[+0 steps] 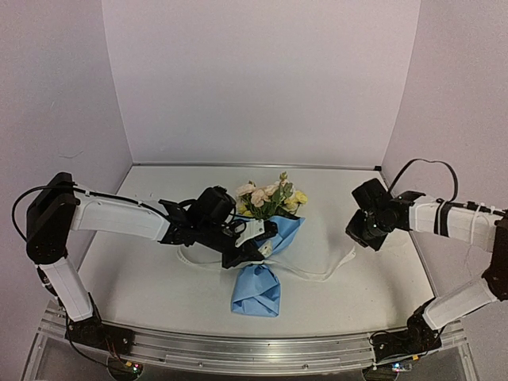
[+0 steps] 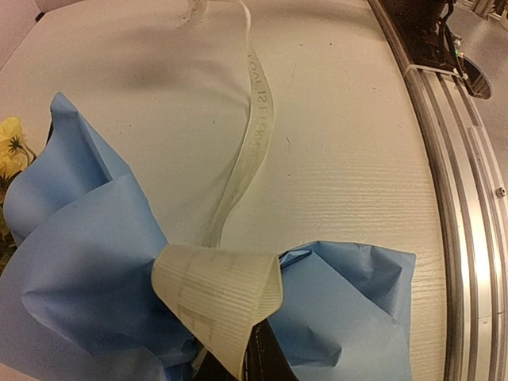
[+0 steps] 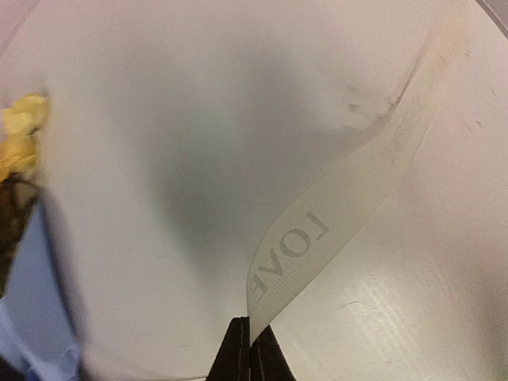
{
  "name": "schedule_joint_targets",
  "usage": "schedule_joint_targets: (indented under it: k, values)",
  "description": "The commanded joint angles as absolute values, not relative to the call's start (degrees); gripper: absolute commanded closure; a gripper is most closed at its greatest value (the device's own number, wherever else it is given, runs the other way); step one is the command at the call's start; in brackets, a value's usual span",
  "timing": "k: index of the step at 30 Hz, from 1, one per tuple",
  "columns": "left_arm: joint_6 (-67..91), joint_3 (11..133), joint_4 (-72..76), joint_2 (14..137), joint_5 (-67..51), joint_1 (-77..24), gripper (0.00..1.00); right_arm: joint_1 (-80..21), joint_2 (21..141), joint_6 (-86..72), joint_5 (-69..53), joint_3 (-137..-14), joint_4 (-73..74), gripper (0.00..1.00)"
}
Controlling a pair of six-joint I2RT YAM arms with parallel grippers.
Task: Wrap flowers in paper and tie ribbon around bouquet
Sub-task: Pick up the right side of the half-tied ribbon from the corner of the board, then cross the half-tied ribbon over the folded bouquet.
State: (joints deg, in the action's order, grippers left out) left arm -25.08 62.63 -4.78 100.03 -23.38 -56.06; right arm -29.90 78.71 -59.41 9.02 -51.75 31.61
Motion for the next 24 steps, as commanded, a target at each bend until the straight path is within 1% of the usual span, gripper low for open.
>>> schedule_joint_targets:
  k: [1, 10, 17, 21, 23, 24]
  values:
    - [-29.79, 67.87, -6.73, 102.53, -23.77, -57.16, 0.95, -32.89, 81.48, -57.56, 4.14, -62.88, 33.01, 1.00]
    - [-33.74, 71.21, -8.25, 106.47, -22.36, -58.87, 0.94, -37.17, 90.66, -58.80, -2.85, -79.47, 33.37, 1.00]
    - [-36.71, 73.10, -9.87, 109.32, -21.04, -59.50, 0.91, -39.05, 91.94, -60.02, -4.00, -85.63, 33.44, 1.00]
    - [-34.79, 74.44, -9.78, 109.90, -20.41, -59.50, 0.77, -39.26, 91.62, -59.86, -3.84, -87.61, 34.14, 1.00]
    - [-32.98, 75.09, -9.07, 109.76, -20.37, -59.51, 0.67, -39.44, 91.94, -59.69, -4.23, -88.32, 34.52, 1.00]
    - [-31.92, 75.06, -8.50, 109.37, -20.67, -59.50, 0.64, -39.59, 92.10, -59.64, -4.38, -88.50, 34.61, 1.00]
